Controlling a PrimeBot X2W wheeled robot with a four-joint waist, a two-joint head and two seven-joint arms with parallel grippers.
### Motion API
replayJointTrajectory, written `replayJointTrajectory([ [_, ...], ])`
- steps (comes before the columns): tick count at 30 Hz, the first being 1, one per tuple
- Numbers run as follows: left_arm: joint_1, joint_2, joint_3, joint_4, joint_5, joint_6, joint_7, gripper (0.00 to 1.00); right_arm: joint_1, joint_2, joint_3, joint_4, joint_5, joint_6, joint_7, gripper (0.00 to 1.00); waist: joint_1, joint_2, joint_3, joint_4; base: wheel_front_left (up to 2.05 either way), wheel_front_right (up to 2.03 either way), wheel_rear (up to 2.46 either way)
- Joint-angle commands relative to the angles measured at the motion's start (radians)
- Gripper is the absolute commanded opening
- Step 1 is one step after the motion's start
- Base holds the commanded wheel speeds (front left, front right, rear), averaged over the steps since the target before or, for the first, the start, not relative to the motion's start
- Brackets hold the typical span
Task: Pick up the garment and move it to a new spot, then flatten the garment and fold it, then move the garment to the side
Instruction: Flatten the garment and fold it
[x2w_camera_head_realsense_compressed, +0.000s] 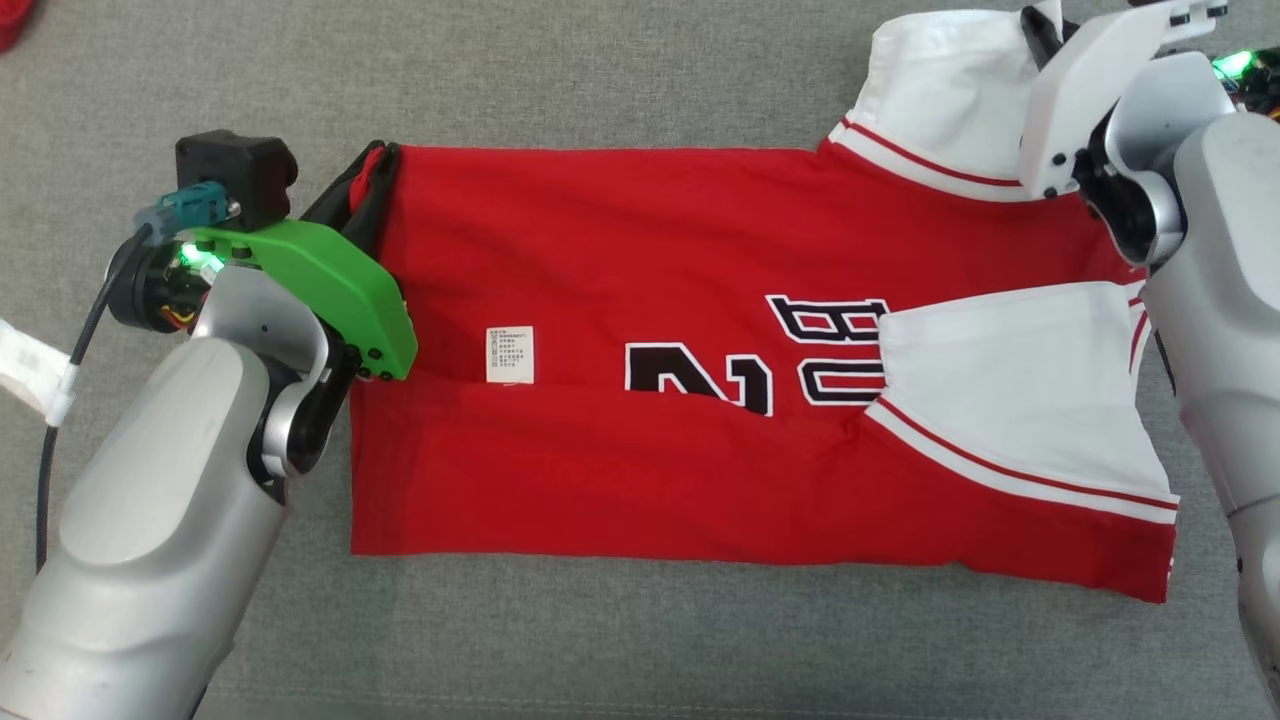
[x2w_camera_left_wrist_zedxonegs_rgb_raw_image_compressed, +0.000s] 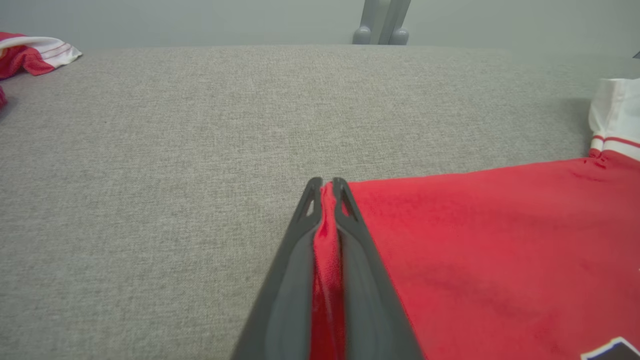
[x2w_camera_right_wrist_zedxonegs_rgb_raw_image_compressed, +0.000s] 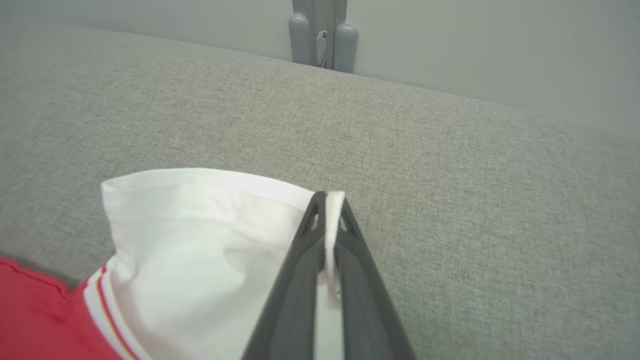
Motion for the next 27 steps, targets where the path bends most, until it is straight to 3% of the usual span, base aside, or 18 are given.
replayJointTrajectory([
  [1, 0.023, 0.014, 0.005, -0.004, -0.015, -0.005, -0.006, 0.00, 0.038, -0.008, 0.013, -0.027, 0.024, 0.000, -0.008, 0.00, 0.0000, 0.0000, -0.046, -0.035, 0.00, 0.00, 0.00],
  [12, 0.190, 0.078, 0.055, -0.099, -0.091, 0.005, -0.027, 0.00, 0.374, -0.084, 0.025, -0.402, 0.156, 0.000, -0.001, 0.00, 0.0000, 0.0000, -0.141, -0.090, 0.00, 0.00, 0.00],
  [20, 0.298, 0.105, 0.073, -0.145, -0.125, 0.013, -0.052, 0.00, 0.629, -0.053, -0.036, -0.655, 0.136, 0.000, 0.028, 0.00, 0.0000, 0.0000, -0.183, -0.105, 0.00, 0.00, 0.00],
  [27, 0.361, 0.121, 0.074, -0.153, -0.135, 0.005, -0.074, 0.00, 0.797, -0.006, -0.071, -0.778, 0.096, 0.000, 0.044, 0.00, 0.0000, 0.0000, -0.200, -0.117, 0.00, 0.00, 0.00],
])
